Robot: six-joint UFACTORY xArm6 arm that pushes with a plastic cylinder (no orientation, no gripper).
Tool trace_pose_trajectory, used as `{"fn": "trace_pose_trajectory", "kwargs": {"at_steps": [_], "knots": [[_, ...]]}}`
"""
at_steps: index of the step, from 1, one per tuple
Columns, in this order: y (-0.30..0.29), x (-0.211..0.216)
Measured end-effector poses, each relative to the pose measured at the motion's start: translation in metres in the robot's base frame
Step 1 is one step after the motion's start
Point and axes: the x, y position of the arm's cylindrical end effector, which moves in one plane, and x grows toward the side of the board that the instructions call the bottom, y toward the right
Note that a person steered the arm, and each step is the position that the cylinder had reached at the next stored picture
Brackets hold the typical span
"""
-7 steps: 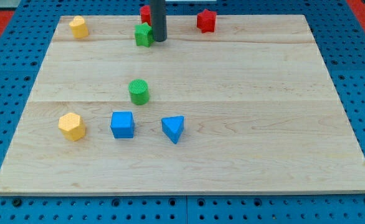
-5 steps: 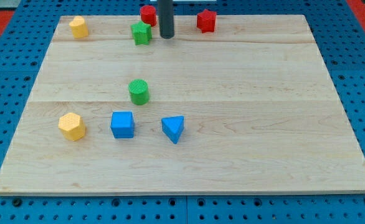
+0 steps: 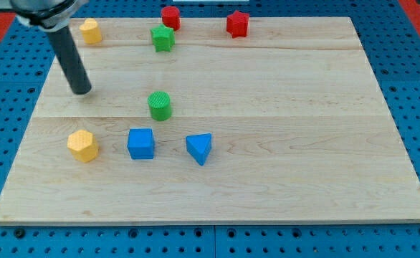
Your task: Move the green circle to the center of the board
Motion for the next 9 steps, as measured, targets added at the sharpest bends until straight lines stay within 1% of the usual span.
{"fn": "trace_pose_trajectory", "kwargs": {"at_steps": [1, 2, 4, 5, 7, 8, 9], "knots": [[0.0, 0.028], [0.02, 0.04], [0.107, 0.036], [0.136, 0.036], [0.14, 0.036], [0.155, 0.034], [0.193, 0.032]]}}
